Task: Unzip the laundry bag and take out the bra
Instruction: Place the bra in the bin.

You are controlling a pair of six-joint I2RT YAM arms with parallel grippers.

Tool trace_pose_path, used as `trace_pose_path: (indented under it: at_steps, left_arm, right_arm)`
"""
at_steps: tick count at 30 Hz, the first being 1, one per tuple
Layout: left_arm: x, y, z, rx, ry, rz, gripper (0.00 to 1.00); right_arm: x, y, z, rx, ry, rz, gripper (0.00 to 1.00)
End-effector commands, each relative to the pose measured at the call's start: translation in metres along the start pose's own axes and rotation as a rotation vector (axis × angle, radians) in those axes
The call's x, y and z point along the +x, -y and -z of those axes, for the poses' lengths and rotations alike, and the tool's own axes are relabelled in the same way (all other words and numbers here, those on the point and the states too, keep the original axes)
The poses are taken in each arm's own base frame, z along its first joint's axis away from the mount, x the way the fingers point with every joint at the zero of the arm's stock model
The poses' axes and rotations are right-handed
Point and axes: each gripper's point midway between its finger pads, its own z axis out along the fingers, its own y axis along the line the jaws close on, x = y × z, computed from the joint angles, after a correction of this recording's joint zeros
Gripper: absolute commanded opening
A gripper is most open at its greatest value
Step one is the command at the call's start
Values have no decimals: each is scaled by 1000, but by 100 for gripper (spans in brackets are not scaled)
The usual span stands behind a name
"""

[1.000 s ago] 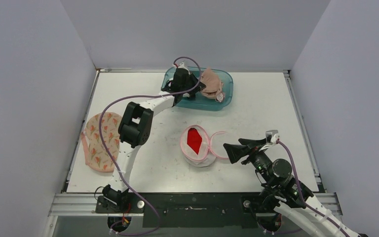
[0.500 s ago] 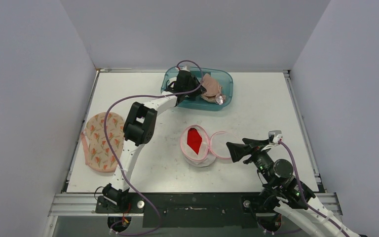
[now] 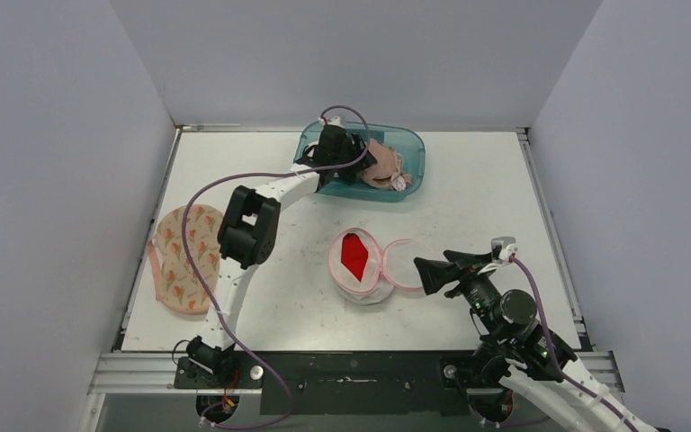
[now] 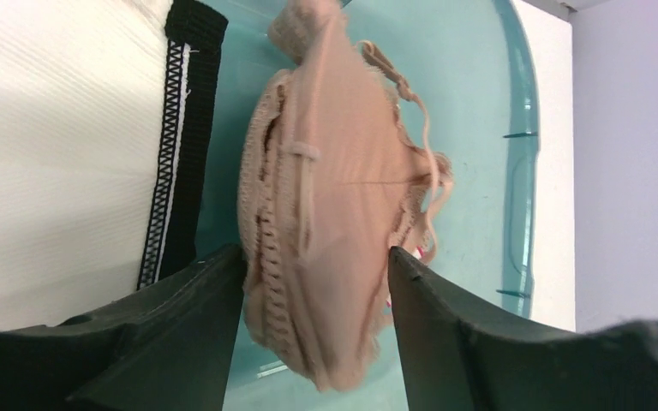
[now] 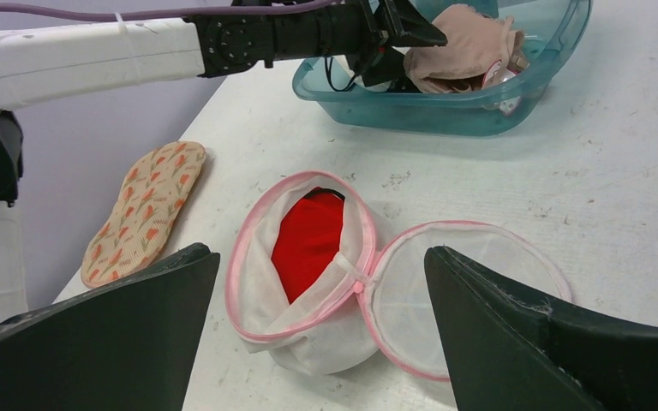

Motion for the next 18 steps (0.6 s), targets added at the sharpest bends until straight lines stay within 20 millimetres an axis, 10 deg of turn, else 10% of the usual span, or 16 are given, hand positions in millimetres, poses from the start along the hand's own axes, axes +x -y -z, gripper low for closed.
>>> trace_pose_path:
  at_steps: [1,10,18]
  left_arm:
    - [-55,52,52,74,133,-90,62]
    - [-69,80,85,80,231,-201,66]
    - [-46,62,48,-48,135,-306,20]
  right_arm:
    - [-19,-9,1,-15,34,-2,95]
    - [-18,-11,1,-21,26,-7,95]
    - [-21,-11,4,-18,27,-10,95]
